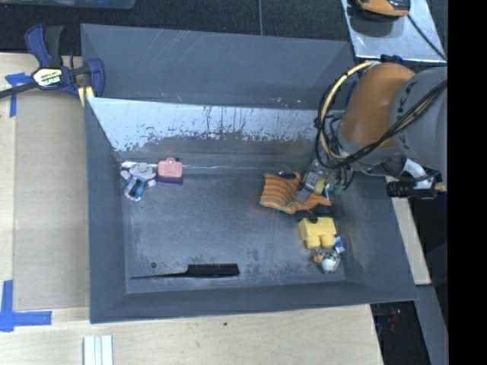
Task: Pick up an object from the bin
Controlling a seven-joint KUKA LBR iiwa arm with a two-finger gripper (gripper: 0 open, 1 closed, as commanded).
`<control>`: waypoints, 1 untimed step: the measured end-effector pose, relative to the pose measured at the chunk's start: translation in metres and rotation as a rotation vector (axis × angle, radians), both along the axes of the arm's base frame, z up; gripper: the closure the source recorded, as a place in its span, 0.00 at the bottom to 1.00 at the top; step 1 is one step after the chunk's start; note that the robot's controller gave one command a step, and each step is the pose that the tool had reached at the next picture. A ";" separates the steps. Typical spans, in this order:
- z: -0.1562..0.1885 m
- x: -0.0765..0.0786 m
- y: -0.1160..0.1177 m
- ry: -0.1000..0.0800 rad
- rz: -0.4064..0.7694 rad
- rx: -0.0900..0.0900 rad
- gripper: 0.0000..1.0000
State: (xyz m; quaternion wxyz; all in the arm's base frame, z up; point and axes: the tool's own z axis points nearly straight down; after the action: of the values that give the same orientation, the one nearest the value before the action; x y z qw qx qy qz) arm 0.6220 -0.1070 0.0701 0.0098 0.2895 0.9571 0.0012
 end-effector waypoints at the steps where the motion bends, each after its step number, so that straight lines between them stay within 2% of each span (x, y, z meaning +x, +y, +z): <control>1: 0.020 -0.001 0.000 0.003 0.001 0.001 1.00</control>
Offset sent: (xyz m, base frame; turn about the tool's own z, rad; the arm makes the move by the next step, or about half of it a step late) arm -0.0013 0.0002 0.0169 0.0000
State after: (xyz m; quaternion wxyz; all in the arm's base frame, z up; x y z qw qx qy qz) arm 0.6206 -0.1070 0.0899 0.0084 0.2890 0.9573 0.0013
